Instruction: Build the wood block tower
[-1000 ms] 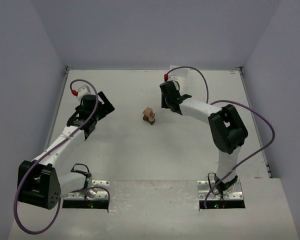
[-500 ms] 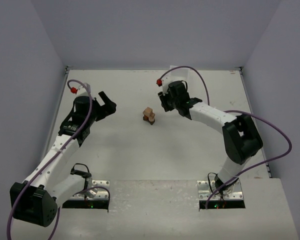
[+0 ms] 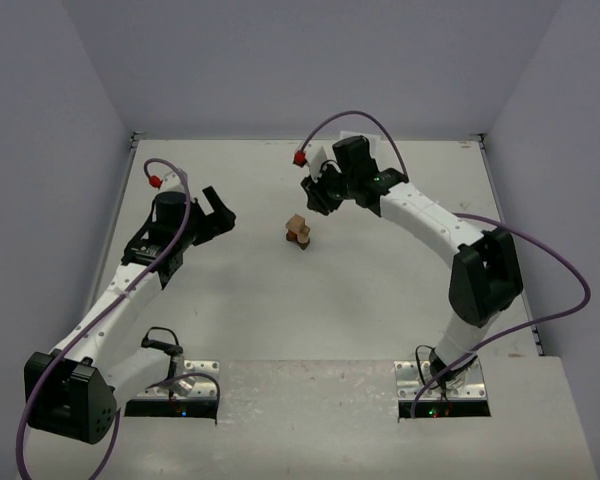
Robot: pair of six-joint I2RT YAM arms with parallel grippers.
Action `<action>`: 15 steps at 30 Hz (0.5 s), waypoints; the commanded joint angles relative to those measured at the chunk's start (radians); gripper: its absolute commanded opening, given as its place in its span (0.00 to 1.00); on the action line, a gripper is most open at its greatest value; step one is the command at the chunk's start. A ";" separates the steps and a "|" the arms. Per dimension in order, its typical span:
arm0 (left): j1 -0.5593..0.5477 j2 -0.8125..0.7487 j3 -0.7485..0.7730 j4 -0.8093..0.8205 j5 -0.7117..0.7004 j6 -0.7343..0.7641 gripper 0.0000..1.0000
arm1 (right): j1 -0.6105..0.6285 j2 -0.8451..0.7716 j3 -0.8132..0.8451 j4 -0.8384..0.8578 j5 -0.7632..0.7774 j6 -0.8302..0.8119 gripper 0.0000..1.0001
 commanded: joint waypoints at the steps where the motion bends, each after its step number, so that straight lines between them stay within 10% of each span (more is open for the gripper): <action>1: -0.002 -0.003 0.027 0.062 0.014 0.027 1.00 | 0.007 0.064 0.162 -0.169 -0.119 -0.044 0.09; 15: -0.002 -0.016 0.013 0.036 -0.097 0.016 1.00 | 0.094 0.166 0.311 -0.268 -0.080 -0.050 0.10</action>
